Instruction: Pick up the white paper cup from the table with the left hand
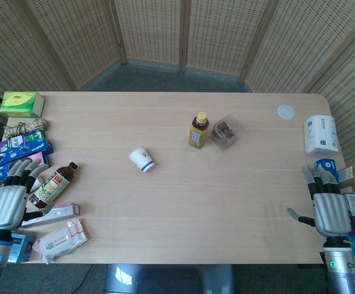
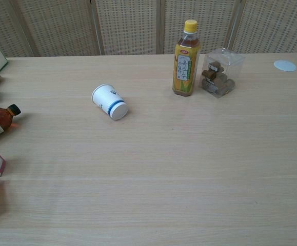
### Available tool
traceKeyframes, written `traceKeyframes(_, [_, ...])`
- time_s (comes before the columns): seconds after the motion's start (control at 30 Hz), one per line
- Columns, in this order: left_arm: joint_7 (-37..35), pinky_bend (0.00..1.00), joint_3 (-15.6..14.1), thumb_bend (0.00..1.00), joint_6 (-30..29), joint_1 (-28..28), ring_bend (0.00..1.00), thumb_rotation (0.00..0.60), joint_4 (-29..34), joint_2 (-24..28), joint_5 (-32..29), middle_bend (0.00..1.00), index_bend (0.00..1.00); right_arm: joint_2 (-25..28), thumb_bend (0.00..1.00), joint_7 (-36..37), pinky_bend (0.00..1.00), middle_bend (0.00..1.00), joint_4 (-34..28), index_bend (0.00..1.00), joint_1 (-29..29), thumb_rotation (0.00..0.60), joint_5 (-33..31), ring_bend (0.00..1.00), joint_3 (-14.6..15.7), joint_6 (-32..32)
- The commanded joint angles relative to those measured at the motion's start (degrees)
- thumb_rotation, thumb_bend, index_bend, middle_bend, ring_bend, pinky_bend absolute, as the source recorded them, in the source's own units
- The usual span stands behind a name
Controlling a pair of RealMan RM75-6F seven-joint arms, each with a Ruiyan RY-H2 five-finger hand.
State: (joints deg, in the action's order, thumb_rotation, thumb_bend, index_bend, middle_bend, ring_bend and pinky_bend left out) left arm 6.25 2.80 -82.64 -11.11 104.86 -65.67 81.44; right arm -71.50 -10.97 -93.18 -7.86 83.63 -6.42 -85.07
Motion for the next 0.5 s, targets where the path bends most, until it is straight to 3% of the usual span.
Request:
traceKeyframes(0.03, [0.1,0.00,0.2,0.23,0.4,-0.2,0.00,0.600,-0.2,-0.3,-0.1,0.12,0.17,0.0,0.05,0.0,0.00,0.00,-0.1,0.00,-0.2,0.522,0.0,0.00,-0.1,0.1])
traceKeyframes(0.5, [4.0,0.00,1.7,0.23,3.9,-2.7,0.00,0.600,0.3,1.3,-0.5,0.11,0.17,0.2,0.05,1.3,0.00,0.00,-0.1,0.00,0.3,0.522,-0.1,0.00,0.0,-0.2])
